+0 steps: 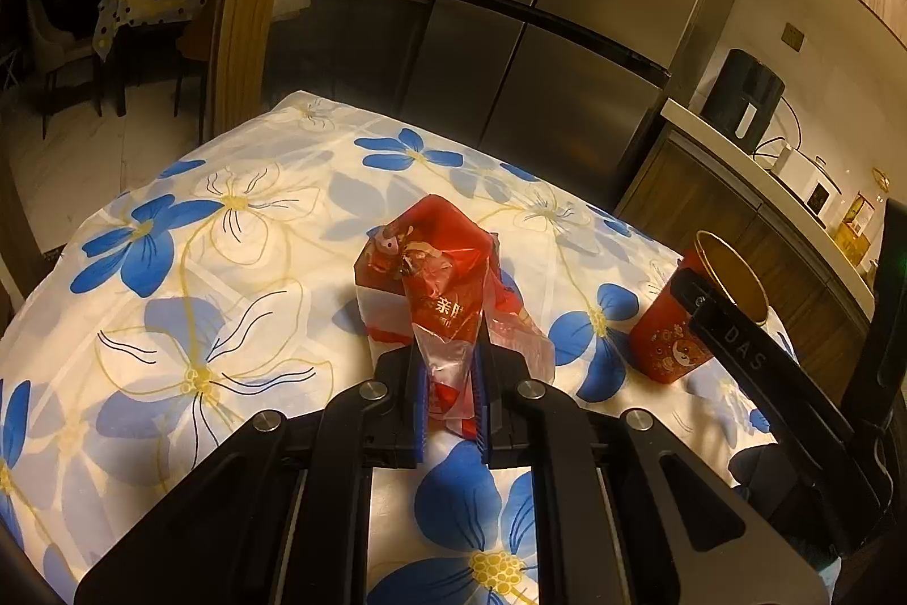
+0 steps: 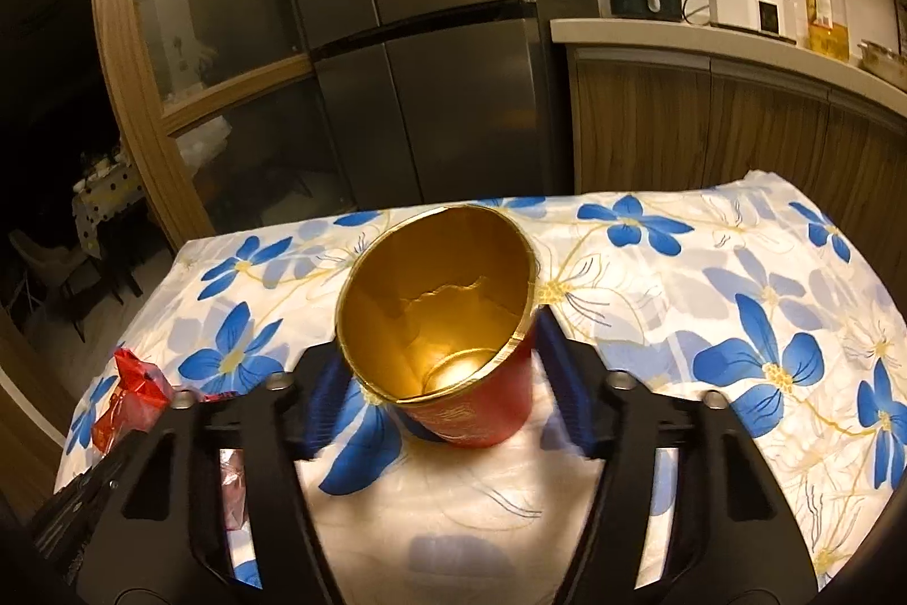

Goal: Collect trash
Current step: 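Grasp the clear plastic bag with the left tool while the right tool grasps the small red cup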

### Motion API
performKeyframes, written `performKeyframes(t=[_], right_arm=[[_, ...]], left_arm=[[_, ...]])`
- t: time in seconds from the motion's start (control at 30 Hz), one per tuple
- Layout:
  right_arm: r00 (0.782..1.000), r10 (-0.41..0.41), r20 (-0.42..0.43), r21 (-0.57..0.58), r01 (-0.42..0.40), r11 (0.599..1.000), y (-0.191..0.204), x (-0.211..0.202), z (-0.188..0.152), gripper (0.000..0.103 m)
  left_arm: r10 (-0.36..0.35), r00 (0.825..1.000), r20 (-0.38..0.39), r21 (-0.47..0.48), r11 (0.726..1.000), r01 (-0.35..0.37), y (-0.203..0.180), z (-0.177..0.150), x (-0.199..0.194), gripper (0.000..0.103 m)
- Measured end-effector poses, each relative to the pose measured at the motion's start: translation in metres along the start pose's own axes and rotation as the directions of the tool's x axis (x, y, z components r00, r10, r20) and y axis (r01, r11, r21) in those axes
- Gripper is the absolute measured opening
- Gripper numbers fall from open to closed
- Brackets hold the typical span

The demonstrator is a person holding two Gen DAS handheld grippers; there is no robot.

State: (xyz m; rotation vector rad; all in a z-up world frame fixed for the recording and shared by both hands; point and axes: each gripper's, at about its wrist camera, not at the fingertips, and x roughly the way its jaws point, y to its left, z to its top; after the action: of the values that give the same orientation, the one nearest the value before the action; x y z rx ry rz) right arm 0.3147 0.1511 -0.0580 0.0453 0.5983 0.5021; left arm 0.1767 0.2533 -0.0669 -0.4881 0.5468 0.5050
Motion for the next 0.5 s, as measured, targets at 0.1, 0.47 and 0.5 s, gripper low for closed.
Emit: performKeyframes(t=[0.1, 0.47, 0.5], right_arm=[[1.0, 0.007, 0.005, 0.007, -0.007, 1.0, -0.002, -0.002, 0.0, 0.054], [1.0, -0.002, 0.028, 0.013, 0.001, 1.0, -0.025, -0.036, -0.005, 0.04], [1.0, -0.003, 0.031, 0.014, 0.003, 1.0, -0.028, -0.042, -0.007, 0.04]], left_arm=[[0.001, 1.0, -0.002, 0.0, 1.0, -0.001, 0.0, 0.0, 0.0, 0.013], [0.026, 1.0, 0.012, 0.026, 0.999, -0.027, -0.006, 0.0, -0.004, 0.013], [0.029, 0.999, 0.014, 0.033, 0.999, -0.029, -0.008, 0.0, -0.006, 0.013]])
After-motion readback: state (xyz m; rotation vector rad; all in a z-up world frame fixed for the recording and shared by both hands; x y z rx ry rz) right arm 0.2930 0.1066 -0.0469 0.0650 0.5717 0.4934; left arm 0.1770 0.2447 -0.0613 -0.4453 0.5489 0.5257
